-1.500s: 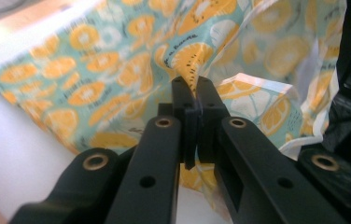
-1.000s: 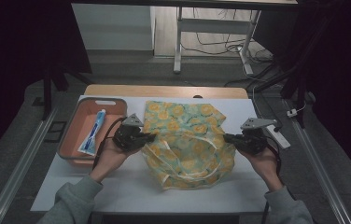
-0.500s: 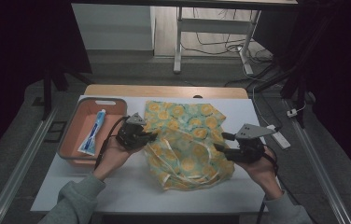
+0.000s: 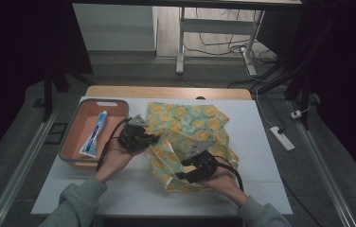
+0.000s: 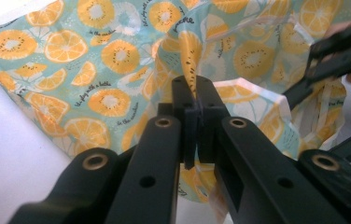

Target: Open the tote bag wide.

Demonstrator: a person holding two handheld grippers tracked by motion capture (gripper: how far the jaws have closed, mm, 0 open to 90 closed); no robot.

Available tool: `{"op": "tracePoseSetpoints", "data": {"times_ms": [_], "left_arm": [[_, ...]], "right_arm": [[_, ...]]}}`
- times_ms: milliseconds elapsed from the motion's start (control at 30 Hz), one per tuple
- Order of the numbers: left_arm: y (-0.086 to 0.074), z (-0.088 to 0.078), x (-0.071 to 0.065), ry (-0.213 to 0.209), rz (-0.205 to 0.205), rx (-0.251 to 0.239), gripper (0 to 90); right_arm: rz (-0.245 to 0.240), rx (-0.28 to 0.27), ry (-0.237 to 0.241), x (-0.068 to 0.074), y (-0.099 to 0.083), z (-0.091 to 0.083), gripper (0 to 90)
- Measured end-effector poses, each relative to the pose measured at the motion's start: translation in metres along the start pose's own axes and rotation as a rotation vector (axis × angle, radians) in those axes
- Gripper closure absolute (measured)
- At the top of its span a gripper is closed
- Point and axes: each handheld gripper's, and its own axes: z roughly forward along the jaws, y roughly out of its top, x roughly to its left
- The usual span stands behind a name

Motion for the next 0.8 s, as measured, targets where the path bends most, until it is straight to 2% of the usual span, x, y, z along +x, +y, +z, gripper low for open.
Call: {"op": "tracePoseSetpoints", "data": {"times_ms": [67, 100, 167, 233, 333, 467, 533, 600, 700, 767, 800], "left_arm": [[0.000, 0.000, 0.000, -0.001, -0.001, 0.001, 88.3], [0.000, 0.000, 0.000, -0.001, 0.001, 0.001, 88.3], [-0.001, 0.000, 0.000, 0.000, 0.003, 0.001, 88.3], [-0.001, -0.001, 0.000, 0.003, 0.005, -0.004, 88.2], [-0.001, -0.003, 0.000, 0.005, 0.002, -0.011, 87.9], [-0.002, -0.007, 0.000, 0.003, 0.003, -0.027, 86.8], [-0.002, -0.008, 0.000, 0.006, 0.003, -0.037, 85.5], [-0.002, -0.009, 0.000, 0.004, 0.004, -0.046, 82.9], [-0.001, -0.010, -0.001, -0.003, 0.005, -0.062, 81.3], [-0.001, -0.010, -0.001, -0.005, 0.004, -0.066, 79.9], [-0.001, -0.009, -0.001, -0.004, 0.006, -0.064, 80.5]], "right_arm": [[-0.031, 0.023, -0.023, 0.003, 0.000, 0.003, 66.8], [-0.038, 0.036, -0.018, 0.003, 0.000, 0.003, 75.9], [-0.049, 0.046, -0.017, 0.005, 0.001, 0.002, 88.2], [-0.079, 0.053, -0.063, 0.007, 0.004, -0.002, 89.5], [-0.113, 0.032, -0.109, 0.008, 0.010, -0.013, 89.7], [-0.124, -0.044, -0.196, 0.002, 0.023, -0.038, 89.7], [-0.123, -0.093, -0.250, -0.005, 0.034, -0.053, 89.7], [-0.133, -0.117, -0.309, -0.012, 0.043, -0.064, 89.7], [-0.130, -0.145, -0.358, -0.026, 0.057, -0.075, 89.7], [-0.127, -0.142, -0.368, -0.035, 0.064, -0.076, 89.7], [-0.111, -0.138, -0.349, -0.043, 0.067, -0.075, 89.5]]}}
